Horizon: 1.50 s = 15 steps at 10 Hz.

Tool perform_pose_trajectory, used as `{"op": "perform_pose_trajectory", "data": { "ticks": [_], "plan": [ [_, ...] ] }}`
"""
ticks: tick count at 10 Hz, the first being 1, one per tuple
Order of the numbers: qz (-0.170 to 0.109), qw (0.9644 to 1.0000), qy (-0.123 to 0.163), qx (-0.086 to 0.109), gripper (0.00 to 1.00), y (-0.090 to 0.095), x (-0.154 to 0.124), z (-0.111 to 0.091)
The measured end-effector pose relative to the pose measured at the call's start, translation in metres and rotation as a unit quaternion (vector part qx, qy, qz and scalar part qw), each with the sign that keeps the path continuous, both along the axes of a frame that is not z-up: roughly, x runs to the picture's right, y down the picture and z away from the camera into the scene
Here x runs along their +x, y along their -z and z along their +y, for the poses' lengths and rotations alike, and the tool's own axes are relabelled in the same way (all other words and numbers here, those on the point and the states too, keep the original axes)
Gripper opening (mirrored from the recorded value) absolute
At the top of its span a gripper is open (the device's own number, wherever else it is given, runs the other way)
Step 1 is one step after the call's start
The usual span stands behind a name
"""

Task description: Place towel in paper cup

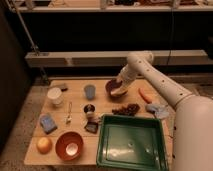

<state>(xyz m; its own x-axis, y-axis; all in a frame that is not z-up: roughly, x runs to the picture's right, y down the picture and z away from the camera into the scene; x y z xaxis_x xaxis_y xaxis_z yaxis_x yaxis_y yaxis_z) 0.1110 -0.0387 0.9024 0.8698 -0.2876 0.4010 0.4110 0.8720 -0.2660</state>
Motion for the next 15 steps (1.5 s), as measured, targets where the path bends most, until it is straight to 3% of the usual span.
{"op": "perform_pose_trajectory", "data": {
  "ticks": [11,13,15],
  "plan": [
    [0.001,1.0000,0.004,0.001,0.42,0.001,0.000,0.000],
    [0.021,0.9994,0.023,0.015,0.42,0.012,0.005,-0.007],
    [0.047,0.9973,0.040,0.039,0.42,0.043,0.016,-0.027]
  ]
}}
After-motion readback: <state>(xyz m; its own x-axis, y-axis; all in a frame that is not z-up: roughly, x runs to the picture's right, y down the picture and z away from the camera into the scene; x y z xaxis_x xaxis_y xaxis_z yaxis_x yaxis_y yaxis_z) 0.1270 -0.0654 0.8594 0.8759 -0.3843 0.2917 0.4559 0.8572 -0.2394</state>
